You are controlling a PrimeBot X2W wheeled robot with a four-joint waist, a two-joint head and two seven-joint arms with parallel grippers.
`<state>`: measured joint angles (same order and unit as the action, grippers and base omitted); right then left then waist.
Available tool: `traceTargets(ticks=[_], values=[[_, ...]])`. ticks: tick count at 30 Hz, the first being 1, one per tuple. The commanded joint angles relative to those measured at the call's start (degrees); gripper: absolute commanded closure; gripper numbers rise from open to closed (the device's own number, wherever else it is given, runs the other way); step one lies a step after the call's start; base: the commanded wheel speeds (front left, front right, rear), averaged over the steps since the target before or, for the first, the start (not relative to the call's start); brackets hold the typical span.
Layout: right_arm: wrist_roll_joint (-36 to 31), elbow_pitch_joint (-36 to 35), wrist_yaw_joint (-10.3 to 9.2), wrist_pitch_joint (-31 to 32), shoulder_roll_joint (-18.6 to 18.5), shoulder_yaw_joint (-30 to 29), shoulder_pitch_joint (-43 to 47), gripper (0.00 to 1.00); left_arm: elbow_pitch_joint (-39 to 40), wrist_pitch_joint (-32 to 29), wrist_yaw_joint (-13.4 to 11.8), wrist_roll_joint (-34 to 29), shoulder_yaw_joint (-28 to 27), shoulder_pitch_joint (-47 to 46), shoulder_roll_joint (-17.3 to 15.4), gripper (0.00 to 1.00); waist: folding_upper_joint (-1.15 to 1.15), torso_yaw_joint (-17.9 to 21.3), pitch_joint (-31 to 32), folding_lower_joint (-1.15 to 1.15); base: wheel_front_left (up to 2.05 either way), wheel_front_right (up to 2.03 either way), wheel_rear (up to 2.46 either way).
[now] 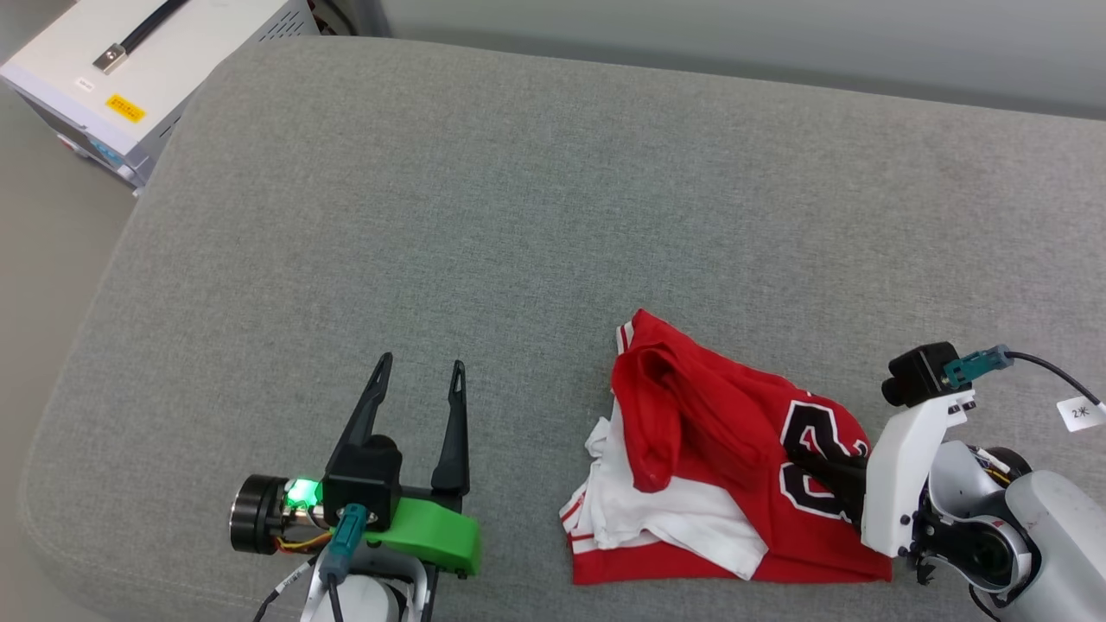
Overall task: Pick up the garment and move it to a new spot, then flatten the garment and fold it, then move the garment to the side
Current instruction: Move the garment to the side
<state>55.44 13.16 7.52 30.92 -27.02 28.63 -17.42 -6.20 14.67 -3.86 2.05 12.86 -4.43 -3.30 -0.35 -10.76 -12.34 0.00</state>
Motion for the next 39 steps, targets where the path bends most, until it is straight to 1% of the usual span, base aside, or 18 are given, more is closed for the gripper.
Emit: traceTargets(ticks=[1, 6, 9, 14, 19, 25, 31, 35, 39], values=[[-0.38, -0.75, -0.03, -0.85, -0.55, 1.43, -0.64, 1.00, -0.17, 0.33, -0.15, 0.27, 0.00, 0.08, 0.29, 0.00, 0.35, 0.77, 1.22, 0.00, 0.00, 0.00, 0.00], [-2.95, -5.86, -0.03, -4.10, -4.93, 3.97, -3.41, 1.00, -0.07, 0.33, -0.17, 0.11, -0.50, 1.18, 0.21, 0.00, 0.35, 2.73, 3.46, 0.00, 0.00, 0.00, 0.00], [-4.17, -8.91, -0.03, -4.42, -7.72, 5.52, -4.84, 1.00, 0.27, 0.33, -0.33, 0.10, -0.99, 1.94, 0.12, 0.00, 0.35, 4.54, 4.34, 0.00, 0.00, 0.00, 0.00], [-5.29, -13.06, -0.03, -3.14, -12.82, 6.80, -7.31, 1.00, 1.11, 0.33, -0.38, 0.14, -1.86, 2.71, -0.07, 0.00, 0.35, 8.90, 4.48, 0.00, 0.00, 0.00, 0.00], [-5.22, -13.56, -0.03, -1.29, -17.31, 5.74, -9.62, 1.00, 2.27, 0.33, -0.44, 0.01, -2.55, 1.97, -0.11, 0.00, 0.35, 13.25, 2.68, 0.00, 0.00, 0.00, 0.00], [-6.14, -11.66, -0.03, -0.03, -22.16, 3.54, -13.01, 1.00, 3.72, 0.33, -0.24, -0.68, -3.20, 0.02, -0.81, 0.00, 0.35, 18.63, -1.74, 0.00, 0.00, 0.00, 0.00], [-8.13, -7.50, -0.03, -0.95, -25.39, 1.43, -16.40, 1.00, 5.18, 0.33, -0.15, -1.37, -4.10, -2.13, -2.35, 0.00, 0.35, 22.52, -6.82, 0.00, 0.00, 0.00, 0.00], [-8.44, -2.78, -0.03, -1.71, -26.87, -0.23, -18.54, 1.00, 6.12, 0.33, 0.07, -2.01, -3.99, -4.20, -3.23, 0.00, 0.35, 23.55, -10.38, 0.00, 0.00, 0.00, 0.00], [-10.66, 2.05, -0.03, -2.04, -28.32, -1.41, -20.54, 1.00, 6.79, 0.33, 0.51, -2.50, -3.51, -6.83, -3.97, 0.00, 0.35, 23.25, -13.60, 0.00, 0.00, 0.00, 0.00]])
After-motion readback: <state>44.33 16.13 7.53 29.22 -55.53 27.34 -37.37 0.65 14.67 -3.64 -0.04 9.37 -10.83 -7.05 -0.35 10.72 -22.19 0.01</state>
